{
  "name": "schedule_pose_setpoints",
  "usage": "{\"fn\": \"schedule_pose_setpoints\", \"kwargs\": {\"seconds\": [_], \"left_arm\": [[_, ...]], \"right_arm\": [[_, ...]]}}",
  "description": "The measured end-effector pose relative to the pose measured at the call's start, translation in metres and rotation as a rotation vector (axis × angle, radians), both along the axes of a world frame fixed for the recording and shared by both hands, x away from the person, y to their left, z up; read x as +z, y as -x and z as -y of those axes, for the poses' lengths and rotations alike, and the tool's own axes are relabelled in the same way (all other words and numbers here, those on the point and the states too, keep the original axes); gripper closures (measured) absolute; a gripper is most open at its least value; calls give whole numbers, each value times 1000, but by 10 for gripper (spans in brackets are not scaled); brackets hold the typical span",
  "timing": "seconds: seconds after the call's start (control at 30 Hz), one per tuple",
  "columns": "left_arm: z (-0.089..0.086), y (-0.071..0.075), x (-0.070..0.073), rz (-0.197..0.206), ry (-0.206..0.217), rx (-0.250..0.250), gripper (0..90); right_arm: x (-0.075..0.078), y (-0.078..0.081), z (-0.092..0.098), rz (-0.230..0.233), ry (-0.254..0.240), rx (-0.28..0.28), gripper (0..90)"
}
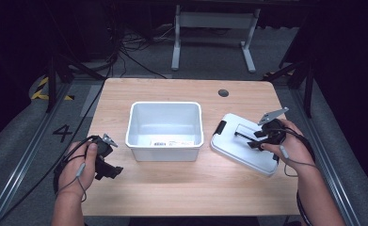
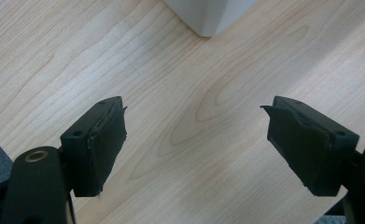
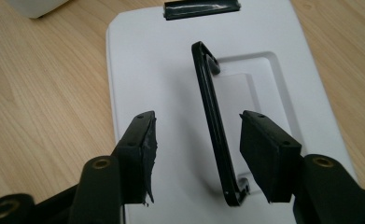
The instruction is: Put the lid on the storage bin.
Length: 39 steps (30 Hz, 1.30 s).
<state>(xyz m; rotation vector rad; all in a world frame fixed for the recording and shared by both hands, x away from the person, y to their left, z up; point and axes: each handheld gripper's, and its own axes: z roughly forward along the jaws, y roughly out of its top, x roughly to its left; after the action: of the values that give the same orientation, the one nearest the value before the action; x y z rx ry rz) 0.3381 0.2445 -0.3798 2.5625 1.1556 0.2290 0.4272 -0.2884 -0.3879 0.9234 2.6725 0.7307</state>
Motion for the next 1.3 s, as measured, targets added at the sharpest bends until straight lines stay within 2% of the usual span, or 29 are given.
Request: {"fn": "schedule_pose_setpoints", "kwargs": {"seconds": [0.1,0.27,0.33,0.4,0.47,0.5,0.6,0.7,0.77,0.87,0.97,1.1,1.13,1.23,1.3], "left_arm": [[-2,2,1,5,-6,3,202],[-3,3,-1,3,-9,10,202],[-4,4,-2,-8,-6,12,202],[-4,5,-3,-9,-6,11,203],[-5,7,-3,-14,5,11,205],[-5,7,-2,-7,5,1,204],[-7,9,-2,-6,8,8,203],[-8,10,-3,-12,4,18,203],[-7,10,-4,-12,2,17,203],[-6,11,-4,-12,-2,9,204],[-7,11,-4,-14,3,11,203],[-7,12,-4,-17,6,21,203],[-8,11,-4,-5,-3,12,203],[-9,12,-5,-20,9,25,202],[-10,11,-5,-18,3,22,203]], "right_arm": [[-6,-4,-8,-11,21,24,463],[-16,-10,-13,-17,61,34,470],[-25,-16,-12,-33,73,20,474],[-27,-18,-12,-41,78,17,477],[-31,-22,-12,-44,97,22,524],[-33,-25,-12,-43,112,22,589],[-34,-27,-13,-40,100,31,629],[-33,-28,-13,-56,97,37,686],[-32,-28,-13,-40,104,38,721],[-29,-28,-13,-20,105,41,708],[-28,-28,-14,3,122,46,731],[-27,-28,-15,3,138,58,795],[-26,-29,-16,2,154,63,795],[-23,-31,-19,10,180,69,813],[-24,-33,-21,-16,194,86,818]]}}
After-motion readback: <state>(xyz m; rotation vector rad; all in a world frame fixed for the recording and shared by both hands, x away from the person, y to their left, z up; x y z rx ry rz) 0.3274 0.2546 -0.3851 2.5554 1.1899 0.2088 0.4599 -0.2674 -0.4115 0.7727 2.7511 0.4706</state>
